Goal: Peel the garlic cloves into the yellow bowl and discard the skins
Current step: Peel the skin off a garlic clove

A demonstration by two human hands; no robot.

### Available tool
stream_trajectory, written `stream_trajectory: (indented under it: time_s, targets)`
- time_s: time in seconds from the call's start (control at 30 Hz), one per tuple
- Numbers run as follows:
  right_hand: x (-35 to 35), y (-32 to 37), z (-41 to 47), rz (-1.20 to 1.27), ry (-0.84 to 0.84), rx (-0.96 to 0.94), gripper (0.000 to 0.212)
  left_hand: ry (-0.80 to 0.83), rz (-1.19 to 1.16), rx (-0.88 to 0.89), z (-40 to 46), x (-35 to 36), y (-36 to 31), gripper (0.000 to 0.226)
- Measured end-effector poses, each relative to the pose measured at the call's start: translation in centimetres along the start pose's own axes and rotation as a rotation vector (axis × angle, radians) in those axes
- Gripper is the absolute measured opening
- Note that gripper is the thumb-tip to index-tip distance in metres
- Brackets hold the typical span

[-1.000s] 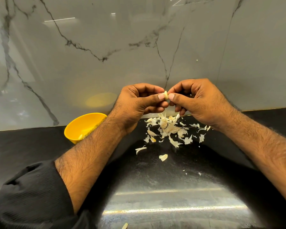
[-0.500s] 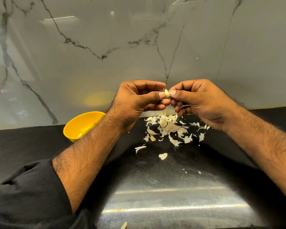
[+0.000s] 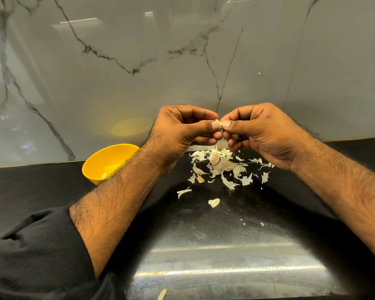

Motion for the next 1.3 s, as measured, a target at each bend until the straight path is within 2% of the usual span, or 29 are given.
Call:
stream_trajectory:
  time_s: [0.23, 0.37, 0.53, 0.63, 0.97, 1.03, 1.13, 1.3]
  targets:
    - [-0.3, 2.6, -0.6, -0.436, -0.055, -0.224, 0.015, 0.013, 0.053, -0.016, 0.0, -0.2, -0.1, 0.021]
    - [0.2, 3.5, -0.9, -0.643, -0.057, -0.324, 0.009, 0.010, 0.106, 0.002, -0.1, -0.2, -0.2, 0.022]
    - [0.8, 3.9, -1.1, -0.796, -0.073, -0.405, 0.008, 0.000, 0.137, 0.017, 0.0, 0.0, -0.1, 0.024]
    - [1.2, 3.8, -1.1, -0.827, -0.085, -0.422, 0.007, 0.017, 0.126, 0.025, 0.0, 0.2, -0.3, 0.026]
    - [-1.0, 3.4, -0.3, -0.696, -0.151, -0.331, 0.004, 0.007, -0.001, -0.022, 0.0, -0.3, -0.3, 0.023]
    - [-0.9, 3.8, -0.5, -0.670, -0.148, -0.363, 0.011, 0.004, 0.004, -0.027, 0.0, -0.4, -0.3, 0.022]
    - [-0.3, 4.9, -1.4, -0.660, -0.158, -0.458, 0.004, 0.004, 0.035, -0.039, -0.1, -0.3, -0.2, 0.020]
    - [0.4, 5.5, -1.9, -0.719, -0.135, -0.529, 0.006, -0.005, 0.041, -0.087, -0.2, -0.2, 0.3, 0.023]
Point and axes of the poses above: each hand's wrist, its own z-axis towards the middle knuckle, its own x-axis out of the palm, y = z × x, the point moved 10 cm from there along z, towards the middle knuckle, and after that the axes turned 6 degrees about -y, right-handed, at the moved point
